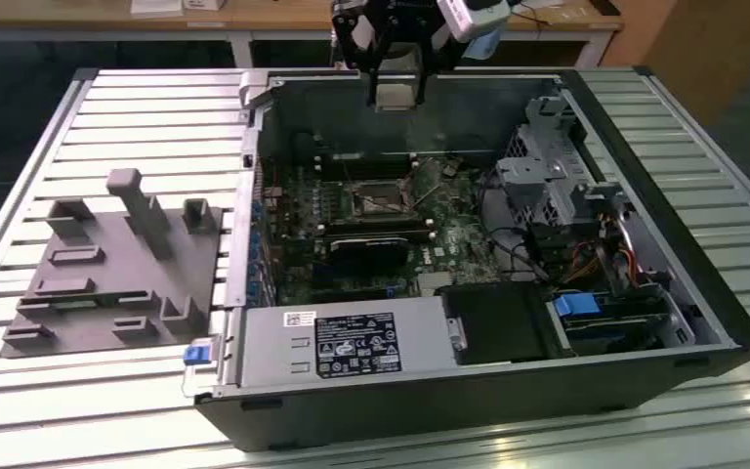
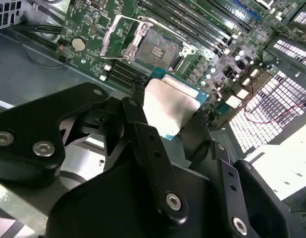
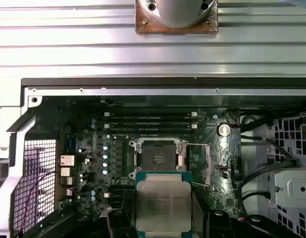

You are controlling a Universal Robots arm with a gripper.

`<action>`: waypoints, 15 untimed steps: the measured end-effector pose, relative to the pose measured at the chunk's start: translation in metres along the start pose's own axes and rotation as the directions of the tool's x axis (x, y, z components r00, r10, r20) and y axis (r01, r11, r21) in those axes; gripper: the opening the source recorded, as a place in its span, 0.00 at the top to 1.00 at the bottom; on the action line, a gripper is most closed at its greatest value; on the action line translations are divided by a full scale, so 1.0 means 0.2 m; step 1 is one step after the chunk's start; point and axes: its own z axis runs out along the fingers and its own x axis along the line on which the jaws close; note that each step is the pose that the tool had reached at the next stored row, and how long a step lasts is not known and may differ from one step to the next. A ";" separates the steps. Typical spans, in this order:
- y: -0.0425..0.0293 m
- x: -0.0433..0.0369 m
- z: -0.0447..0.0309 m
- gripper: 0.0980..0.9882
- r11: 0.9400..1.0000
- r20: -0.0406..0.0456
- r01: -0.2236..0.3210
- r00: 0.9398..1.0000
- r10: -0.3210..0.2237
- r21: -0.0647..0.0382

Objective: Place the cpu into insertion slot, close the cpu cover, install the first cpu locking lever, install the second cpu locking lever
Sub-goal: 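Place the cpu into insertion slot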

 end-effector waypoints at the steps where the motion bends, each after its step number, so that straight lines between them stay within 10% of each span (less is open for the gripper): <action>1: 0.000 0.000 0.000 0.51 1.000 0.000 0.000 1.000 0.000 0.000; 15: -0.003 0.000 0.031 0.51 1.000 0.001 0.000 1.000 0.000 0.000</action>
